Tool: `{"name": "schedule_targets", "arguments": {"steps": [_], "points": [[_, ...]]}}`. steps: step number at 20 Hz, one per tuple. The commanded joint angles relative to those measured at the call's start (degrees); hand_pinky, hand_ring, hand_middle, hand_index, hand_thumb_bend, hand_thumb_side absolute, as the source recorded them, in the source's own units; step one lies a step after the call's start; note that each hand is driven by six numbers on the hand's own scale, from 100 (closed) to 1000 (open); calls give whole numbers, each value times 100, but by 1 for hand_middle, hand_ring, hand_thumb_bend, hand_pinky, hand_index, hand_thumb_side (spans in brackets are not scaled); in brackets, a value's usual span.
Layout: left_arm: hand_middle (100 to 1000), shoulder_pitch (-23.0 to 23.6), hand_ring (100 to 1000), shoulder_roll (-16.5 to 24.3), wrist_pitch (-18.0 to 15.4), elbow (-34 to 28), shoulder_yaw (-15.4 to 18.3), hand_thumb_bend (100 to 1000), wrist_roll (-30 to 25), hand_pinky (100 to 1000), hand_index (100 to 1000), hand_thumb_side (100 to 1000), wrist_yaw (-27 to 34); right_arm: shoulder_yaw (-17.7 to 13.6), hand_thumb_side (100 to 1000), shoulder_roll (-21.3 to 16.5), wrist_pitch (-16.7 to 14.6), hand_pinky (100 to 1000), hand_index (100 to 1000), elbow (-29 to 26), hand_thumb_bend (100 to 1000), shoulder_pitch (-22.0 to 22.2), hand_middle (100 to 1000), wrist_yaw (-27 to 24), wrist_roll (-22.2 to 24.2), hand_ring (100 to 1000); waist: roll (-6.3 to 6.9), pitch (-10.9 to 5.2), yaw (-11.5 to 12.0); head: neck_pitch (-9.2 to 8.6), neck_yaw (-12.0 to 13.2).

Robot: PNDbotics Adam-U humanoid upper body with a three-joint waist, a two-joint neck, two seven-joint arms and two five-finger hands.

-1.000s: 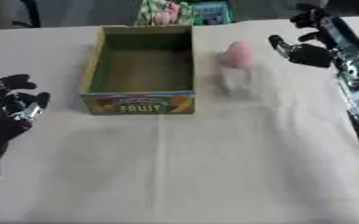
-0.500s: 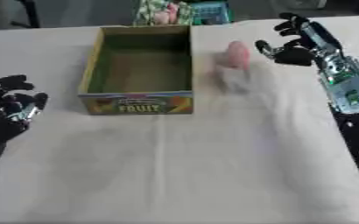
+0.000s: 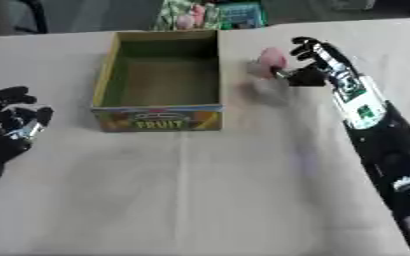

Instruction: Pick up objects on the table and place them in the box.

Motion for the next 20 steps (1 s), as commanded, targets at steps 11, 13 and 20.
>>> {"name": "schedule_targets", "arguments": {"steps": [11,13,20], "points": [[601,-94,532,58,-1,-124,-18,469,-25,570,740,100,23,-185,100,299,53,686,591,289,100,-312,461,706,-900,773,2,-78,45,-13,-73],[601,-93,532,57,0,-123,-17,469,-24,570,740,100,24,-216,100,313,172,649,470,292,100,-312,352,781,-1347,729,-1,-76,48,-12,-75],[601,-88,532,56,0,-123,-11,469,-14,570,740,100,26,-272,100,275,297,581,296,140,100,-276,193,507,-2450,610,-10,-82,35,-9,-66]]}}
